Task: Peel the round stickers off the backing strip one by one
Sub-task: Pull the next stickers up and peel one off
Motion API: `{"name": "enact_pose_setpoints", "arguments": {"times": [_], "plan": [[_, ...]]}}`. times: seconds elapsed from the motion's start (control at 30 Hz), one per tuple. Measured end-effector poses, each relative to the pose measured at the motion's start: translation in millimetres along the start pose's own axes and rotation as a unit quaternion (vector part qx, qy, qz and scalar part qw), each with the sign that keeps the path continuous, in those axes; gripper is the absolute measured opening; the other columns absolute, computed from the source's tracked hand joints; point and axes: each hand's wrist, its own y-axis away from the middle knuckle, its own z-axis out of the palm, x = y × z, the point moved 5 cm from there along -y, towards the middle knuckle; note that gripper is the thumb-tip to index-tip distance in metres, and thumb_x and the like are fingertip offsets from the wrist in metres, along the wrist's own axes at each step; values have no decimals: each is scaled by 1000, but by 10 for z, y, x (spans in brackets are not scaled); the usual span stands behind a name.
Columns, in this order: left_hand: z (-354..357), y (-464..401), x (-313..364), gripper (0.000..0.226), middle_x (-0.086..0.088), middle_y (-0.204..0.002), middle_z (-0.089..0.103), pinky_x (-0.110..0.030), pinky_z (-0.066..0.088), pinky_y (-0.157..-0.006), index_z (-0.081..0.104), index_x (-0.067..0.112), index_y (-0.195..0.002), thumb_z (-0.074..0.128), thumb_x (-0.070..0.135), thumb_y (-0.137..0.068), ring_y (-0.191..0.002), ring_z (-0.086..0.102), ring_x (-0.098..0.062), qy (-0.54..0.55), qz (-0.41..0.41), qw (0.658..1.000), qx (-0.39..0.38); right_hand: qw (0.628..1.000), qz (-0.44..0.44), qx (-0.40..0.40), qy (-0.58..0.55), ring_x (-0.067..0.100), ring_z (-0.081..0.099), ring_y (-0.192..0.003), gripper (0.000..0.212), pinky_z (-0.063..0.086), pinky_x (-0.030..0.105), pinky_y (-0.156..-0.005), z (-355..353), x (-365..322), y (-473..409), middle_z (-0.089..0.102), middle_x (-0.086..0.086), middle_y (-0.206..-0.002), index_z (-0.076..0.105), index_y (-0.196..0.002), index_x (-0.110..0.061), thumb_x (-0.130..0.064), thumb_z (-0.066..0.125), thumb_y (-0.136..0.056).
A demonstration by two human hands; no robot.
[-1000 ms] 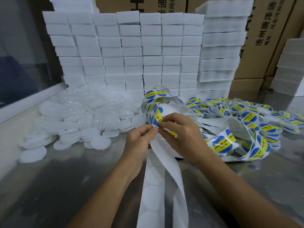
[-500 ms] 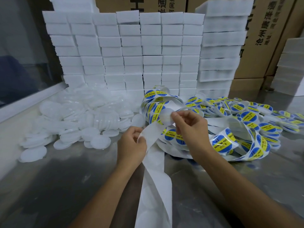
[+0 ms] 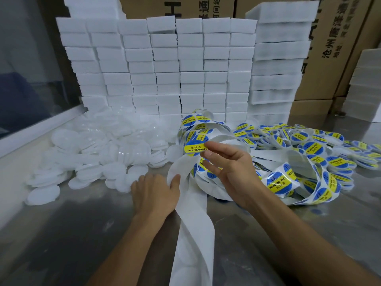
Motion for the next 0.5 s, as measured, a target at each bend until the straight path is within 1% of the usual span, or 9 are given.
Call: {"name": "enact_pose_setpoints", "arguments": {"times": [0.07, 0.13, 0.17, 0.2, 0.23, 0.27, 0.33, 0.4, 0.5], "plan": [[-29, 28, 51, 50, -8, -88, 62, -40, 42, -86, 56, 11, -71, 36, 48, -98, -91, 57, -30, 69, 24, 997, 12, 999, 8, -19, -33, 19, 71, -94, 22, 57, 34, -90, 23, 5, 8, 76, 7, -95, 79, -94, -16, 1, 70, -83], [-56, 38, 57, 43, -8, -75, 58, -40, 44, -78, 48, 9, -64, 38, 33, -98, -78, 56, -32, 167, 22, 985, 29, 998, 13, -32, -56, 18, 72, -94, 20, 59, 32, -84, 39, 6, 7, 75, 8, -97, 78, -97, -10, 1, 69, -83], [-71, 31, 44, 38, -9, -73, 59, -40, 44, -77, 51, 9, -64, 40, 26, -96, -77, 56, -33, 205, 14, 978, 39, 997, 15, -33, -63, 17, 72, -92, 19, 59, 33, -82, 43, 8, 6, 75, 7, -96, 77, -98, -9, 0, 69, -84], [-80, 15, 21, 30, -10, -78, 62, -41, 45, -78, 58, 10, -71, 41, 20, -95, -82, 58, -34, 225, 10, 973, 48, 997, 15, -31, -67, 15, 72, -89, 18, 59, 33, -81, 44, 11, 5, 75, 6, -94, 76, -98, -9, 0, 68, -85], [-81, 0, 3, 24, -9, -88, 67, -41, 45, -85, 66, 12, -85, 44, 15, -93, -91, 60, -33, 223, 11, 973, 50, 997, 15, -27, -69, 13, 71, -85, 18, 60, 35, -81, 44, 16, 4, 75, 5, -91, 75, -99, -9, 0, 67, -86], [-72, -12, -11, 24, -5, -100, 68, -41, 42, -95, 68, 16, -101, 47, 10, -90, -100, 61, -30, 205, 15, 978, 46, 997, 14, -21, -70, 13, 71, -83, 17, 60, 37, -82, 41, 21, 3, 75, 5, -90, 74, -100, -9, 0, 67, -86], [-22, -27, -45, 43, 1, -115, 64, -43, 31, -106, 60, 25, -121, 52, 6, -84, -112, 57, -23, 144, 17, 989, 27, 997, 14, -7, -70, 15, 71, -85, 18, 60, 39, -84, 30, 32, 2, 75, 6, -91, 73, -101, -10, -1, 68, -86], [3, -35, -70, 45, -2, -120, 60, -43, 32, -100, 56, 25, -127, 53, 9, -85, -116, 52, -26, 90, 11, 995, 37, 998, 15, -2, -66, 18, 72, -91, 21, 59, 38, -86, 22, 35, 2, 76, 8, -97, 73, -103, -12, -1, 69, -85], [3, -50, -99, 29, -9, -110, 64, -38, 38, -82, 61, 17, -116, 53, 9, -88, -106, 54, -31, 63, -3, 997, 51, 998, 11, 0, -54, 17, 72, -93, 19, 59, 36, -86, 22, 35, 1, 77, 7, -97, 73, -100, -13, -2, 68, -86]]}}
